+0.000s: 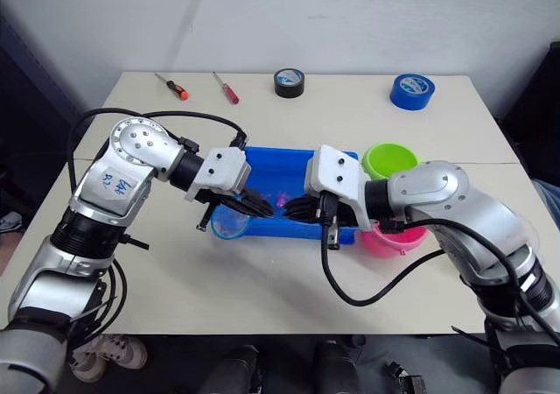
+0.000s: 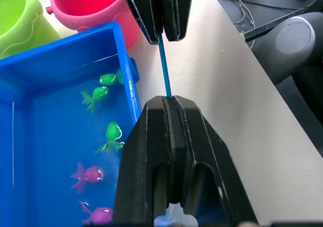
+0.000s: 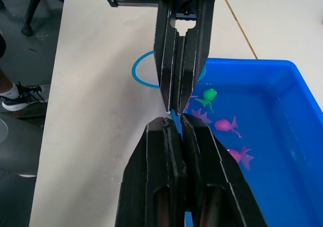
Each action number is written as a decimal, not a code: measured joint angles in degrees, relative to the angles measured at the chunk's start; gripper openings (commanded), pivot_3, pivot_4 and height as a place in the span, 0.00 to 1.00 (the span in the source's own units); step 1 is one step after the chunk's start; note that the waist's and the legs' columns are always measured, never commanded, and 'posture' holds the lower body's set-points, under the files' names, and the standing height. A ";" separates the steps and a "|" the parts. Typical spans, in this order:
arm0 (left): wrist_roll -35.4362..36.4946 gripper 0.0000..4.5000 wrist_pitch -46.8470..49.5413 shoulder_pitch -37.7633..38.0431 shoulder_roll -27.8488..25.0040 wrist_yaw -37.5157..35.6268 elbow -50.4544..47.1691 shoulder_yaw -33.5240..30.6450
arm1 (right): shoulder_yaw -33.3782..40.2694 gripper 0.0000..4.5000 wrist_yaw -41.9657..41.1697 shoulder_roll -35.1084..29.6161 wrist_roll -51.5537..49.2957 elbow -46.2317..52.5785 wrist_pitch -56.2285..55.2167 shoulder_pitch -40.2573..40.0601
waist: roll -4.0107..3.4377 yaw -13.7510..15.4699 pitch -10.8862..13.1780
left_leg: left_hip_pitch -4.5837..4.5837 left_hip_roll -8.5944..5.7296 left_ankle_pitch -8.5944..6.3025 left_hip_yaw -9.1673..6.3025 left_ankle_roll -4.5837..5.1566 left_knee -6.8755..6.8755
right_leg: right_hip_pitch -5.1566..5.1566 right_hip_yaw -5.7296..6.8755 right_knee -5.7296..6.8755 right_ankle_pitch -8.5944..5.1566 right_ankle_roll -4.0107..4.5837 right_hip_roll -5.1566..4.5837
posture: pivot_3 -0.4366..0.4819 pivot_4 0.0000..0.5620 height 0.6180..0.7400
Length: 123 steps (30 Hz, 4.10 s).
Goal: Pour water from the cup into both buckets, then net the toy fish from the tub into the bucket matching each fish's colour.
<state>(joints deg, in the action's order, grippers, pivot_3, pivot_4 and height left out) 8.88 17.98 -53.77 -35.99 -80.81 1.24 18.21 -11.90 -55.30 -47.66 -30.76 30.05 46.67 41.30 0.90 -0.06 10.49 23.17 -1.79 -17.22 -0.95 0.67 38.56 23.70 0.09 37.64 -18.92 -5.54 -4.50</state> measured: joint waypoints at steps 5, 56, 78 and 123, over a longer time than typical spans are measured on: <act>1.09 0.00 3.06 -0.60 0.87 0.53 1.23 -0.26 | -0.11 0.01 -0.85 -0.71 1.87 -0.07 -2.12 0.01 | 0.00 -0.03 0.00 | 0.00 0.00 -0.01 0.00 0.01 0.05 | 0.00 0.00 0.04 0.00 0.00 0.01 | 0.48 0.27 0.97; 14.34 0.99 11.22 22.46 -13.16 12.06 -0.36 -20.34 | -2.77 0.00 3.14 4.33 19.92 -21.95 -12.59 -5.61 | 0.00 -0.15 0.00 | -0.03 0.01 -0.01 0.02 -0.02 0.03 | 0.02 -0.06 0.01 0.00 0.01 -0.04 | 0.48 0.27 0.97; 13.15 0.99 9.09 22.02 -13.18 13.20 0.02 -19.95 | -3.38 0.00 4.74 14.73 21.66 -29.34 -11.81 -1.60 | 0.00 -0.34 0.00 | -0.03 0.01 0.00 0.02 -0.04 0.02 | 0.05 -0.04 0.10 0.00 0.01 -0.02 | 0.48 0.27 0.97; 14.86 0.99 7.45 7.93 0.02 7.33 9.00 -13.35 | 36.95 0.00 13.41 12.00 3.70 11.03 10.05 -29.73 | 0.02 0.55 -0.01 | -0.07 -0.10 0.07 0.03 0.01 -0.24 | 0.02 -0.08 0.08 0.00 -0.01 -0.03 | 0.48 0.27 0.97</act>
<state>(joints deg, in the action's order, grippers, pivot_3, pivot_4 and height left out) 23.74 25.43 -45.85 -35.97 -73.48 10.24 4.86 25.05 -41.89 -35.66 -27.06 41.09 56.72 11.57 0.93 0.49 10.47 23.10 -1.89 -17.14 -0.91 0.68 38.32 23.72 0.02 37.71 -18.92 -5.55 -4.53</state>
